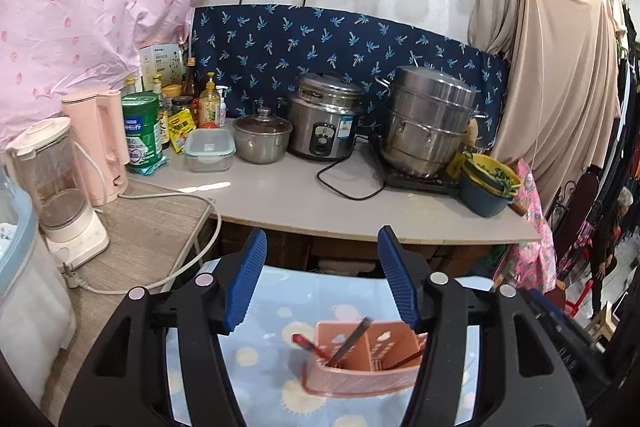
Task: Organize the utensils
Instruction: 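Withdraw both open tools from the basket back over the chopstick row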
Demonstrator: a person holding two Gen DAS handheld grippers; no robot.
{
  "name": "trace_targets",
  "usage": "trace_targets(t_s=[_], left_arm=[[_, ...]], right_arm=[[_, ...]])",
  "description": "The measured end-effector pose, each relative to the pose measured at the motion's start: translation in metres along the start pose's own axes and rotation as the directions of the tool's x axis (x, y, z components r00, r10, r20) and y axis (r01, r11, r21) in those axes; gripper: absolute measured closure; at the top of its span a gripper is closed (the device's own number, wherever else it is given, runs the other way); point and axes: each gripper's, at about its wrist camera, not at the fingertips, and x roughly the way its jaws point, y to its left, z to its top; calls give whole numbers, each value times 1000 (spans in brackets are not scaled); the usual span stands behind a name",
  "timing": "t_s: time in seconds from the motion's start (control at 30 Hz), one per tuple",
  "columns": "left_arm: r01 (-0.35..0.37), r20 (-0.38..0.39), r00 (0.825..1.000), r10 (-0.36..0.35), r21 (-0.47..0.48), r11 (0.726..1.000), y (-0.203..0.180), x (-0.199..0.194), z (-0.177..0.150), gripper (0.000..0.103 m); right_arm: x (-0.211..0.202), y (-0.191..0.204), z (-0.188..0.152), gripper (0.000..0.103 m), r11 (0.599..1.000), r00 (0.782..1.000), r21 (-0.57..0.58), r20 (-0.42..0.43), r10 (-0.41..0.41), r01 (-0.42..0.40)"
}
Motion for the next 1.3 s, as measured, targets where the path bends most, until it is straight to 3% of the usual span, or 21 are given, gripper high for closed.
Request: trace_targets(t_s=[0.23,0.67,1.03,1.3], left_arm=[[-37,-11,999,38,49,998,5,-48,-28,34],[-71,-72,994,77,79,994,10,-120,-98,32],[-88,-137,985,102,104,991,14,-142,-153,32],[-106,-226,965,129,111,988,21,-142,-206,32]], right_arm=[[-50,6,-18,52,1000,1000,12,7,7,-7],[-133,20,-81,47,999,999,-35,-35,6,-7],[-166,34,-144,47,988,995,-146,-75,-58,46],[-172,28,-205,47,970,978,-226,-161,-131,92]])
